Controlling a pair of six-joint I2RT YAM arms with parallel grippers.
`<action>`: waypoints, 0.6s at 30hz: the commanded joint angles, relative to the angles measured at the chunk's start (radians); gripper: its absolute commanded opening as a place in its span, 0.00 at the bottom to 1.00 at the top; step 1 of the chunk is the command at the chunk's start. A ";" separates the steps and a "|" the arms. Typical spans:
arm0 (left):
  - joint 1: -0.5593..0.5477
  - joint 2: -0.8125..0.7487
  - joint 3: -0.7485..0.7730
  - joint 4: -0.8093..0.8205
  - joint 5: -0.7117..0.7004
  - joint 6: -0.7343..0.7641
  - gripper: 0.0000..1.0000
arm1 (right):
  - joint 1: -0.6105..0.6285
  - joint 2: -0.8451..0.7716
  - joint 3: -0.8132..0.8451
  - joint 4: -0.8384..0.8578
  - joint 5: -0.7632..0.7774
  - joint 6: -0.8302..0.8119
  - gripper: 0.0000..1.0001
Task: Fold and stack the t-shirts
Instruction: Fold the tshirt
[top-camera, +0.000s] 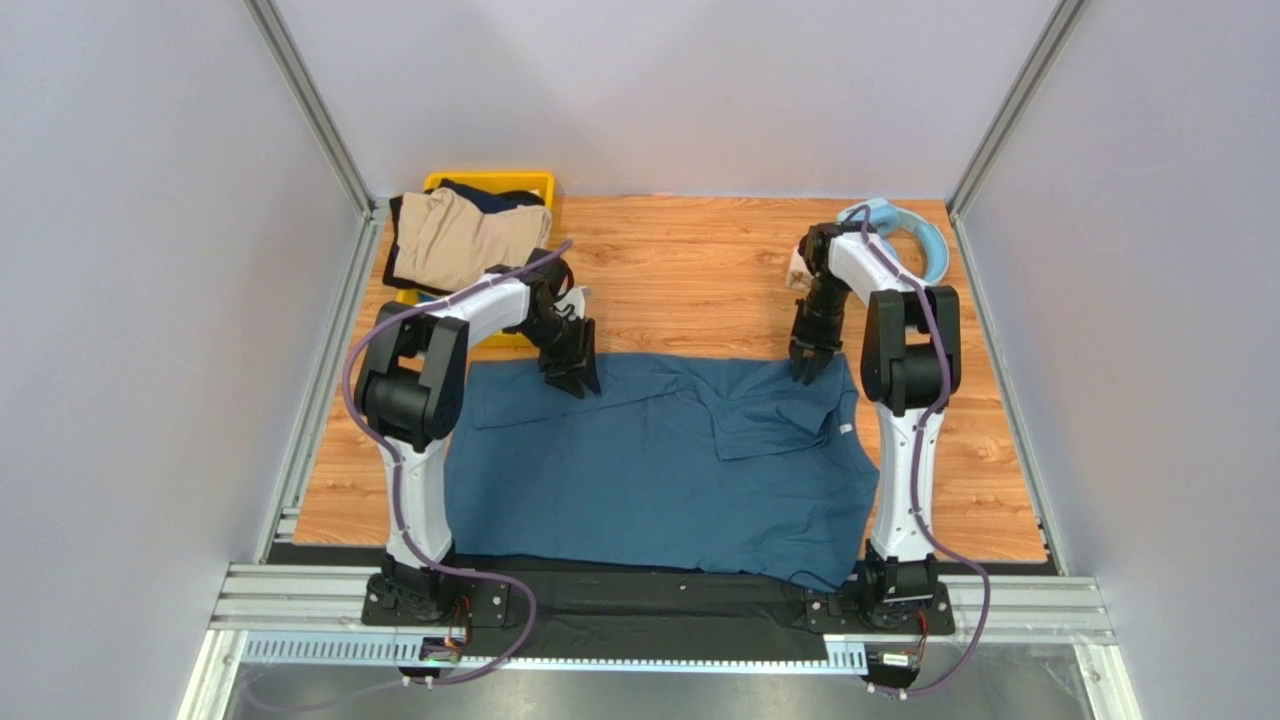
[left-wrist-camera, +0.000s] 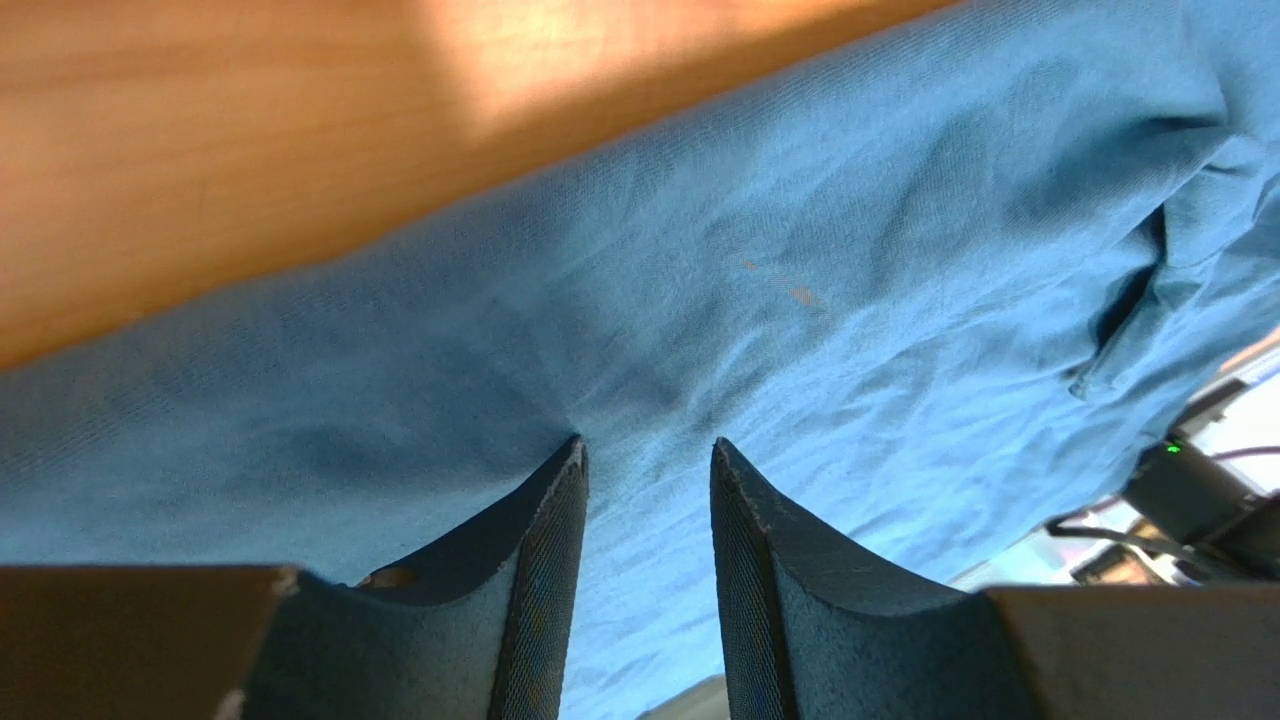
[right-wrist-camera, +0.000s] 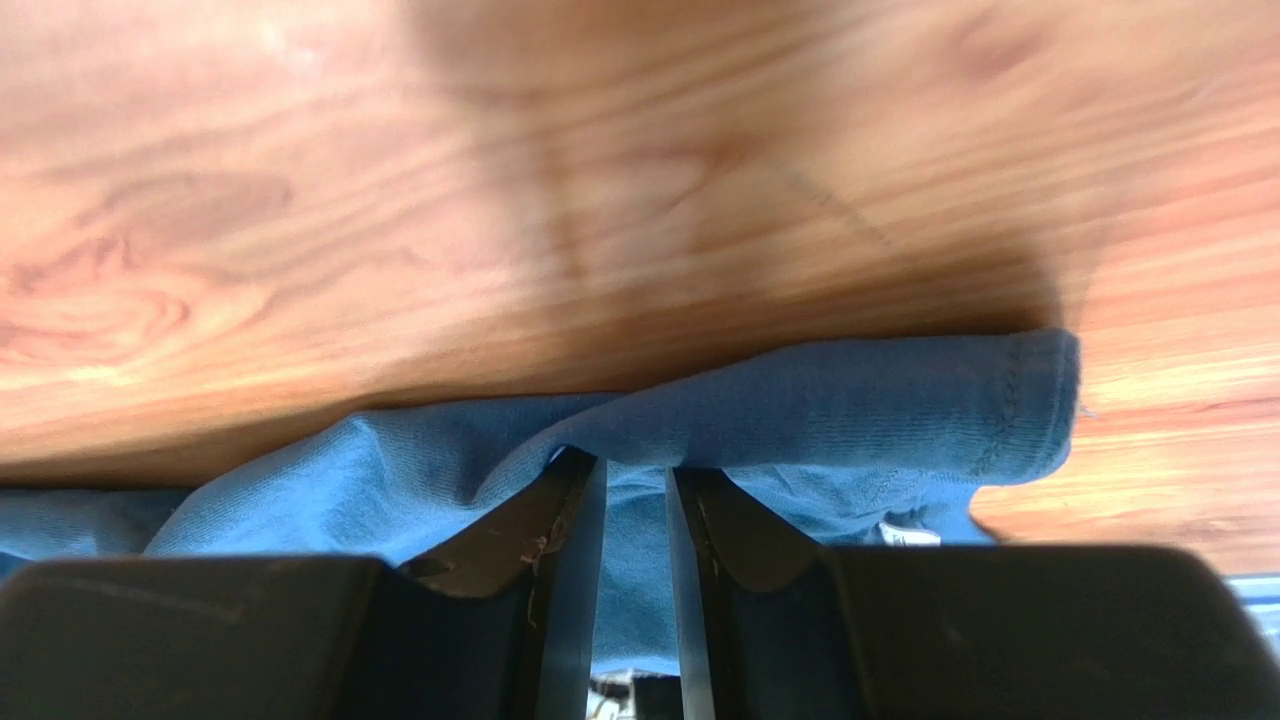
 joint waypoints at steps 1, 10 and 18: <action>0.000 0.128 0.125 -0.045 -0.027 0.022 0.43 | -0.046 0.115 0.113 0.075 0.060 0.019 0.27; 0.018 0.248 0.477 -0.220 0.012 0.014 0.43 | -0.145 0.206 0.362 0.002 -0.089 0.059 0.28; 0.020 0.225 0.491 -0.193 0.026 0.016 0.44 | -0.163 0.132 0.397 0.028 -0.207 0.046 0.30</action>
